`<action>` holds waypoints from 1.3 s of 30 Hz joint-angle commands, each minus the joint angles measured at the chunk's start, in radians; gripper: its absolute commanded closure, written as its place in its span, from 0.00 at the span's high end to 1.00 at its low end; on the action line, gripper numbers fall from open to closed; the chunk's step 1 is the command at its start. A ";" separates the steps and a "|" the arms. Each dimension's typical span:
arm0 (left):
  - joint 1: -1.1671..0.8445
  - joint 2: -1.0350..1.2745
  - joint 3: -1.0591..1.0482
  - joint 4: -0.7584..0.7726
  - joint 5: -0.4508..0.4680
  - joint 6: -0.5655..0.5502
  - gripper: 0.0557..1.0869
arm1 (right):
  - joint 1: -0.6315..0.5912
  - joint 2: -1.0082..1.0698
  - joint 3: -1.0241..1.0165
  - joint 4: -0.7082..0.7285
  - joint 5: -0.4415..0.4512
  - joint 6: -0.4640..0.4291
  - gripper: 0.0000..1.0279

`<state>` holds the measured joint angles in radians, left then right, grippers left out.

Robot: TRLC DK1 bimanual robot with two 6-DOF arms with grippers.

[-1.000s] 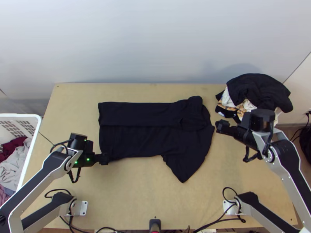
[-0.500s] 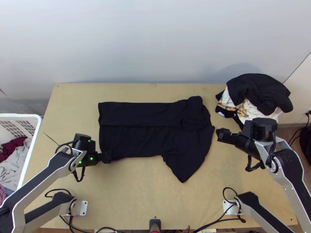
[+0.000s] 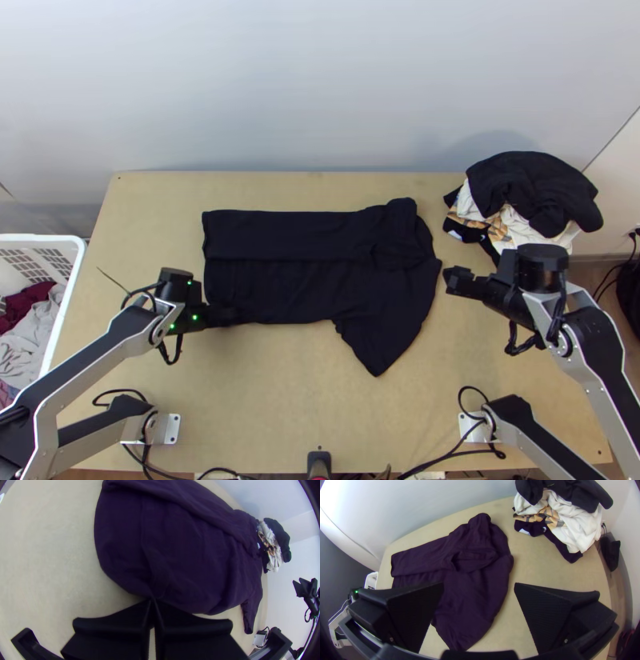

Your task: Fold the t-shirt

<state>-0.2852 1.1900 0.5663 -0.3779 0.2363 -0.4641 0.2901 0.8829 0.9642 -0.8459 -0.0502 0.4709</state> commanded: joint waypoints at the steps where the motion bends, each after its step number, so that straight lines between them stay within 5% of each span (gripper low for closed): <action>1: 0.008 -0.006 0.119 -0.053 0.001 -0.005 0.04 | 0.066 0.019 -0.007 -0.022 -0.005 -0.014 0.95; 10: 0.052 0.071 0.282 -0.070 -0.012 -0.018 0.04 | 0.187 0.024 -0.154 0.005 -0.020 -0.005 0.95; 16: 0.084 0.118 0.333 -0.059 -0.035 -0.034 0.04 | 0.215 0.024 -0.231 0.034 -0.128 0.037 0.94; 26: 0.060 0.404 0.397 0.088 -0.084 -0.034 0.04 | 0.264 0.122 -0.242 0.113 -0.171 0.064 0.93; 28: 0.063 0.467 0.437 0.094 -0.094 -0.028 0.16 | 0.250 0.123 -0.240 0.114 -0.171 0.061 0.93; 32: 0.096 0.566 0.526 0.060 -0.091 0.022 0.68 | 0.251 0.131 -0.237 0.114 -0.169 0.048 0.93; 39: 0.118 0.494 0.524 -0.042 -0.083 0.116 0.69 | 0.241 0.156 -0.232 0.137 -0.171 0.064 0.93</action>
<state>-0.1905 1.6894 1.0760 -0.3702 0.1471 -0.4217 0.5419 1.0142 0.7307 -0.7296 -0.2180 0.5240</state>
